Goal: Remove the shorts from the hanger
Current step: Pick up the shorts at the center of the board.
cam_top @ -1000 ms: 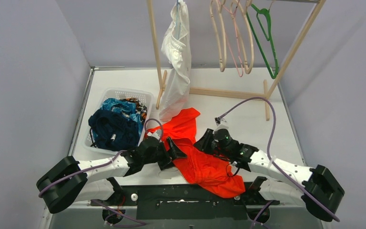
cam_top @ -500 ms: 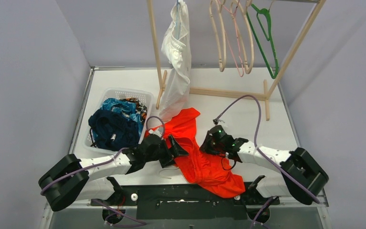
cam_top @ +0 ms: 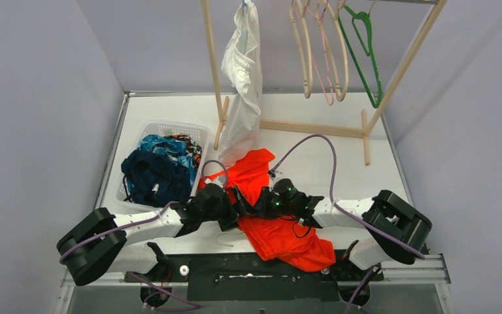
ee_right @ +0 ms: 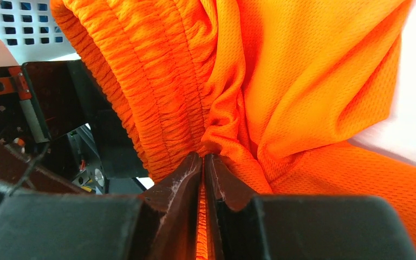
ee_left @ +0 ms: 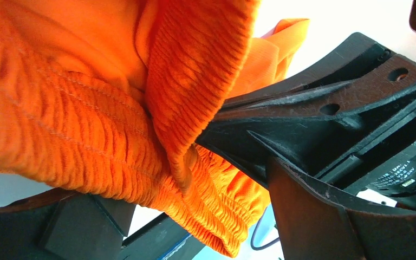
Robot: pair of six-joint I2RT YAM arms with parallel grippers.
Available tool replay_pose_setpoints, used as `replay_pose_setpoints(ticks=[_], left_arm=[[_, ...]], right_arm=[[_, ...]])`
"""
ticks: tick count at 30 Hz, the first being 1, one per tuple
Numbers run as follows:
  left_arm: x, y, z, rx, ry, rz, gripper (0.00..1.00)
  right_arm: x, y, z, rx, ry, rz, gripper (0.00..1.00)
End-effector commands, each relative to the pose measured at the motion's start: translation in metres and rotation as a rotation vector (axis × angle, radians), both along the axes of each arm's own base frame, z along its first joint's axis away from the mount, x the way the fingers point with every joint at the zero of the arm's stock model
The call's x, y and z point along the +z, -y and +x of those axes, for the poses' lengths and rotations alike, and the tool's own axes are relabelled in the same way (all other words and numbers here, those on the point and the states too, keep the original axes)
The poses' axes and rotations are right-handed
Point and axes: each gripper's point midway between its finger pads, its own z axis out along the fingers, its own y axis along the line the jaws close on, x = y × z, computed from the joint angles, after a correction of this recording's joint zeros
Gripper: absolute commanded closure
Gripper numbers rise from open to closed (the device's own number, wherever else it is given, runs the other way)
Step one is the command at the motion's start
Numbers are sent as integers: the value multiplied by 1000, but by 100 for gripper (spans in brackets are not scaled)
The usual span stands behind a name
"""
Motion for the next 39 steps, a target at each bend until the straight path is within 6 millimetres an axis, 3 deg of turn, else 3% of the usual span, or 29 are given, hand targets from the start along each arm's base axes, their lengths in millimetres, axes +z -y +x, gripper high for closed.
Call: replay_pose_setpoints(ticks=[1,6,11,13,17,21,24,28,30,32,36,39], left_arm=[[11,1,16,69,22,-2,17],[6,-14,19,133,17,2,27],[11,-16,24,144,42,-12,29],[13,-14,26,129,55,-6,29],[11,-8,32,91,72,61,27],[-9,-4,31,30,42,235,28],[-16,9,28,-35,47,307,44],[-15,20,26,-89,105,382,85],[4,22,33,-89,195,428,99],[37,19,42,-65,309,463,100],[147,0,67,23,588,453,100],[237,-17,66,-37,841,417,100]], right_arm=[[22,-13,4,-23,30,120,90],[19,8,12,-157,36,81,90],[36,34,18,-290,77,101,87],[54,48,23,-357,109,97,84],[67,99,25,-539,149,0,80],[83,150,26,-709,217,-52,78],[94,174,21,-780,245,-45,77],[98,187,16,-826,243,-20,77],[95,188,15,-833,233,-13,76],[91,186,14,-832,219,-14,76],[86,182,15,-818,204,-43,76],[87,183,16,-814,214,-68,76]])
